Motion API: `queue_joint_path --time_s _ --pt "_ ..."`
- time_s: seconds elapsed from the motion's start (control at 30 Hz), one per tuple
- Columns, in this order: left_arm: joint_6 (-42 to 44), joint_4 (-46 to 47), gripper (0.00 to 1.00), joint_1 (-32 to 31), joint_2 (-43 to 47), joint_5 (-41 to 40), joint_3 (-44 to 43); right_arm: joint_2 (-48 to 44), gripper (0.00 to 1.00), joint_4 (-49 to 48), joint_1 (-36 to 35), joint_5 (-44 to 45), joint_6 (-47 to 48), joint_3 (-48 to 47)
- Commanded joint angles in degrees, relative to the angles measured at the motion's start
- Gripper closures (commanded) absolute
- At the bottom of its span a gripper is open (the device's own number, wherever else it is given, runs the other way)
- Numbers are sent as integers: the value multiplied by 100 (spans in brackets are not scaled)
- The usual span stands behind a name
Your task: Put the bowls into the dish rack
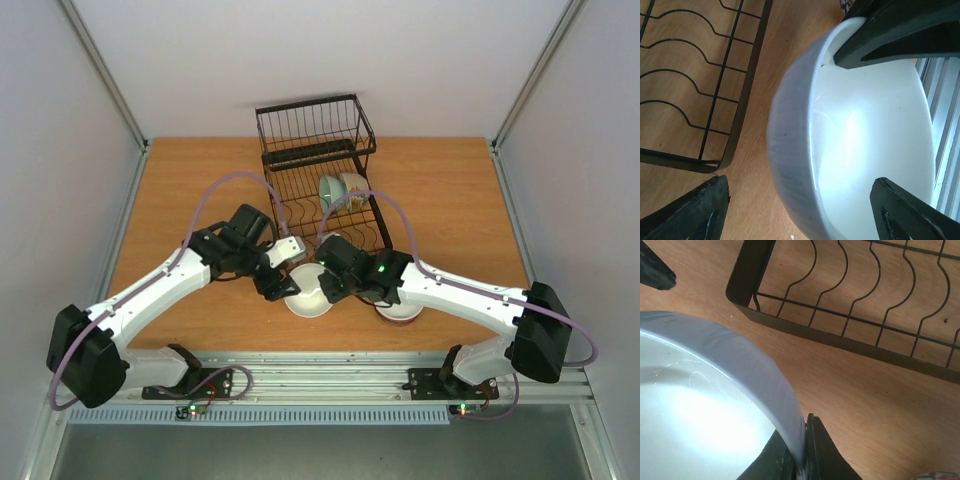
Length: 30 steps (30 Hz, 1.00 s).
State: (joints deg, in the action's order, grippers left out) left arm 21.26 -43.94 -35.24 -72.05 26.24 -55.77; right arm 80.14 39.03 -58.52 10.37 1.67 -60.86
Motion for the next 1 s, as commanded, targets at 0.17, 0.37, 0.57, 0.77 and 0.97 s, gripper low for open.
queue_joint_path --time_s 0.17,0.37,0.57,0.77,0.97 --pt "118 40 46 -127 -147 -147 -48 -182 99 -238 -36 -9 78 -312" --pt "156 6 99 -138 -180 -106 -53 -216 99 -312 -36 -111 70 -296" --pt "243 -74 99 -140 -220 8 -66 -367 98 -455 -35 -275 107 -192" --pt "261 -44 100 -141 -15 167 9 -1007 59 -875 -36 -479 150 213" --pt "413 -79 100 -25 408 773 79 -1903 37 -1276 -36 -885 64 672"
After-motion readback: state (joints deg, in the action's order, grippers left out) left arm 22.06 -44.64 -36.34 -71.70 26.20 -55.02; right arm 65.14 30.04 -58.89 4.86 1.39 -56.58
